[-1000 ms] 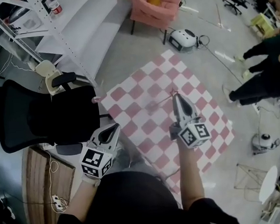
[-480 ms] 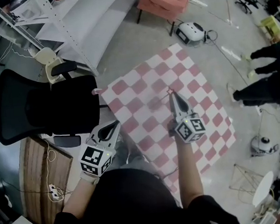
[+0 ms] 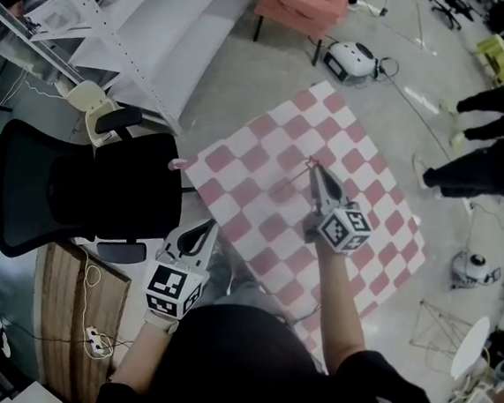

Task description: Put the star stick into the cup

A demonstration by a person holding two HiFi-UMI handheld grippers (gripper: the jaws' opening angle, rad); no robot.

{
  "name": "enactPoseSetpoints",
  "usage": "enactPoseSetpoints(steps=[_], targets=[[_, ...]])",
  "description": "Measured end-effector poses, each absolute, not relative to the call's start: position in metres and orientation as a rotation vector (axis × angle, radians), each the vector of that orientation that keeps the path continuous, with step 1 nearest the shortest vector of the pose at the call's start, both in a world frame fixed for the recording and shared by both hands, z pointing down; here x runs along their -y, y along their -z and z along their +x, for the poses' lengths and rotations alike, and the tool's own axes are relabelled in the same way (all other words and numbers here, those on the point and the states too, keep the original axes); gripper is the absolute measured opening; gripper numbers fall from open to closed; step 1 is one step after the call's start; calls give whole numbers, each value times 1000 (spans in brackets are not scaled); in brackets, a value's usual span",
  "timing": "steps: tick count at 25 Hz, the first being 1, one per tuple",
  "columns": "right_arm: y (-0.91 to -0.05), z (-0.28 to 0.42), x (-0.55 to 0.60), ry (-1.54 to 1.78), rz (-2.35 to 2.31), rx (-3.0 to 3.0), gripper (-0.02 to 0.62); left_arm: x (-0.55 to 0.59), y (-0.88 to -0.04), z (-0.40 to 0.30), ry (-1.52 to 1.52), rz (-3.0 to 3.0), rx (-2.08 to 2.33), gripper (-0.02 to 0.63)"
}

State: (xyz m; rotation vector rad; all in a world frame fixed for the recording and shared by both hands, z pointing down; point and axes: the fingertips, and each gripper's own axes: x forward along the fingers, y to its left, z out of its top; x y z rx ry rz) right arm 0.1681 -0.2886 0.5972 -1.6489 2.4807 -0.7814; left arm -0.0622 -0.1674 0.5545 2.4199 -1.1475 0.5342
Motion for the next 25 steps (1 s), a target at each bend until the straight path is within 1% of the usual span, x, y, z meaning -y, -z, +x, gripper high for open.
enactPoseSetpoints(steps=[10, 11, 12, 13, 18, 25], targets=[[-604, 172, 298, 835, -1616, -2419, 31, 167, -554, -72, -541, 2407, 1175, 43], [-604, 171, 298, 841, -1616, -2421, 49, 167, -553, -73, -539, 2408, 1177, 43], [-605, 170, 298, 847, -1616, -2425, 102, 167, -553, -73, -536, 2410, 1178, 43], [-605, 170, 298, 851, -1619, -2432, 132, 167, -552, -73, -532, 2412, 1179, 43], [-597, 172, 292, 838, -1648, -2438, 164, 167, -549, -68, -516, 2432, 1155, 43], [-564, 173, 266, 757, -1680, -2446, 164, 175, -538, -54, -462, 2491, 1102, 43]])
